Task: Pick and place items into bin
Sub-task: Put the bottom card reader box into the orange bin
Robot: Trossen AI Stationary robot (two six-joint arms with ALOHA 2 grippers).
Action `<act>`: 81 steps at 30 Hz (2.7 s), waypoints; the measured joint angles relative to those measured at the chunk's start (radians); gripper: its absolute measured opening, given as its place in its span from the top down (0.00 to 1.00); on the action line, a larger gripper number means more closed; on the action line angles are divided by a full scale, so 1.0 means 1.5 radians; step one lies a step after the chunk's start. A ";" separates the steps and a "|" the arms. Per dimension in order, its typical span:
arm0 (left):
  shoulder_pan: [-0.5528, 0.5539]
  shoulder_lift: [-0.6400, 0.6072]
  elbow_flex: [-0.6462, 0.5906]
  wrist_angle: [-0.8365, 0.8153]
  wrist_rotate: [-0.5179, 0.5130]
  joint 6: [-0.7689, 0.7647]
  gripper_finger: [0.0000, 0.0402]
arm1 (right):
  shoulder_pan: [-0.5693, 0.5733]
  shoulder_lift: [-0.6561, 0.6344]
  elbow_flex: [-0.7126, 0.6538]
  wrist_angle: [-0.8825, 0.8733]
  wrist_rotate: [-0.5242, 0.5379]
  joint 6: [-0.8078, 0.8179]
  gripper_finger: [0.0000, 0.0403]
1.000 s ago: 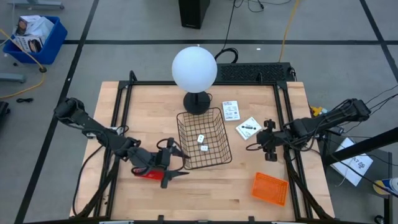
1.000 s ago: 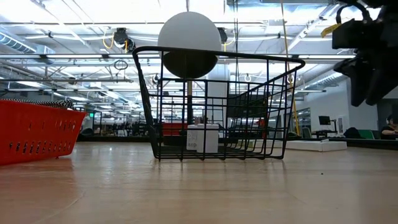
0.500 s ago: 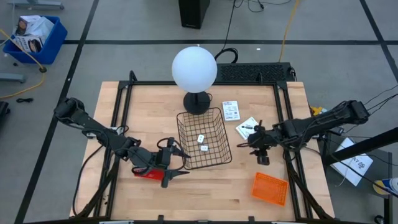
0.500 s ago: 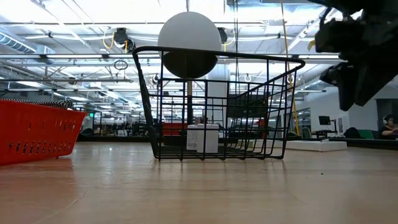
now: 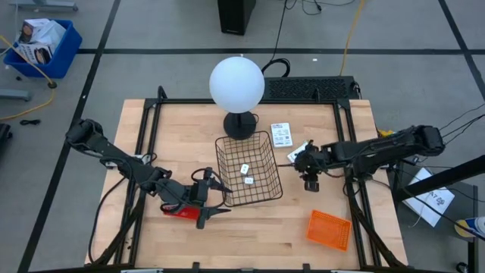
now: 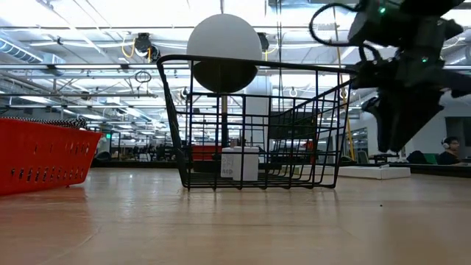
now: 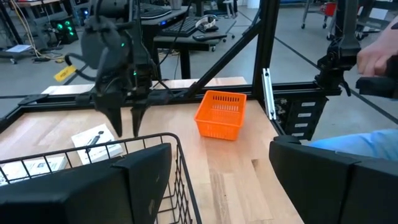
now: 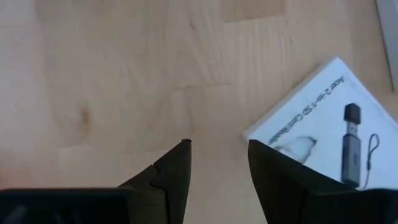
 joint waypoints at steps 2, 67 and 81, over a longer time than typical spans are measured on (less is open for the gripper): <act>0.000 0.000 0.000 0.000 0.000 0.000 0.32 | -0.015 0.011 0.000 0.000 0.000 -0.017 0.63; 0.000 0.056 0.001 0.036 0.006 0.000 0.32 | -0.137 0.110 -0.053 0.107 -0.110 0.024 0.99; 0.000 0.056 0.001 0.036 0.006 0.000 0.32 | -0.135 -0.004 -0.032 0.081 -0.108 0.045 1.00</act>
